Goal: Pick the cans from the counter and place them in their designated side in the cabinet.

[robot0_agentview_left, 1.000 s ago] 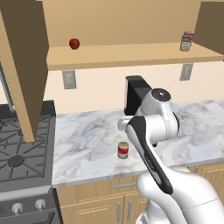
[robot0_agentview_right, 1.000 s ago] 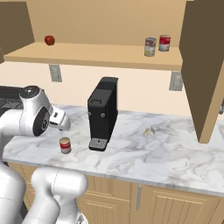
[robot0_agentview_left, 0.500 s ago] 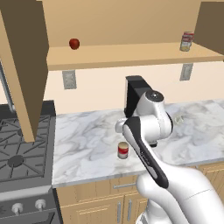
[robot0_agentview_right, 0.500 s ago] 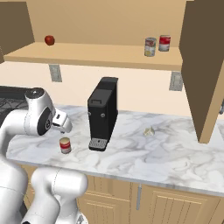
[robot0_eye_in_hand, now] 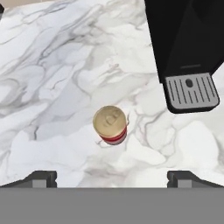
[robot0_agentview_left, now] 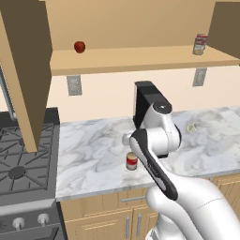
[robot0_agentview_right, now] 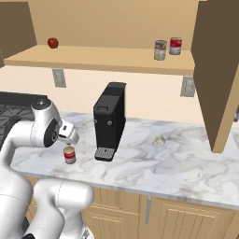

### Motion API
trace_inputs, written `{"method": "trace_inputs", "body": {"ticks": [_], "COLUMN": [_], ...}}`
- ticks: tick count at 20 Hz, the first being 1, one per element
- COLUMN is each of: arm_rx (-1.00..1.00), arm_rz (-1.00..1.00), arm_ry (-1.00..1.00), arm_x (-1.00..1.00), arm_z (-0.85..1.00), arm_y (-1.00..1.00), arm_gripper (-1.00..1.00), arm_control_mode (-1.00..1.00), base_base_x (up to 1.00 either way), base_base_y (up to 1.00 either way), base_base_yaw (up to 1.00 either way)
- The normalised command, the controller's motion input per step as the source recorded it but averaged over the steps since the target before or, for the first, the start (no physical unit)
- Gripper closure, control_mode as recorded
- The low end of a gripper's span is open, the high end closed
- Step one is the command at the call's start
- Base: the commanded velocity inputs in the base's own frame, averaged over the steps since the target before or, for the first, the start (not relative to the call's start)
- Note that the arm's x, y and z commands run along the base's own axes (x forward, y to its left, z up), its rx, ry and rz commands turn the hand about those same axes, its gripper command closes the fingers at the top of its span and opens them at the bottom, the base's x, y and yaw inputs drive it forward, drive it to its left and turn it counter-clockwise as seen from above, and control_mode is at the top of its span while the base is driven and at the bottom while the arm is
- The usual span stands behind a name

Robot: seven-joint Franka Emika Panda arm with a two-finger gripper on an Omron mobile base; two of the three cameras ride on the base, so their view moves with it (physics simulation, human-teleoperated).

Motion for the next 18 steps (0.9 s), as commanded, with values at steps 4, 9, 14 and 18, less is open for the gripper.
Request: {"method": "trace_inputs", "body": {"ticks": [4,9,14,18], "arm_rx": [0.0,0.0,0.0,0.0], "arm_rz": [0.0,0.0,0.0,0.0], "arm_ry": [0.01,0.02,0.02,0.03], "arm_x": [0.14,0.17,0.17,0.15], "arm_z": [-0.27,-0.25,-0.24,-0.24], "arm_y": [0.06,0.04,0.03,0.01], "arm_gripper": [-1.0,-1.0,-1.0,-1.0], "arm_control_mode": [-1.0,-1.0,-1.0,-1.0], "base_base_x": [0.0,0.0,0.0,0.0], "base_base_y": [0.0,0.0,0.0,0.0], "base_base_yaw": [0.0,0.0,0.0,0.0]}}
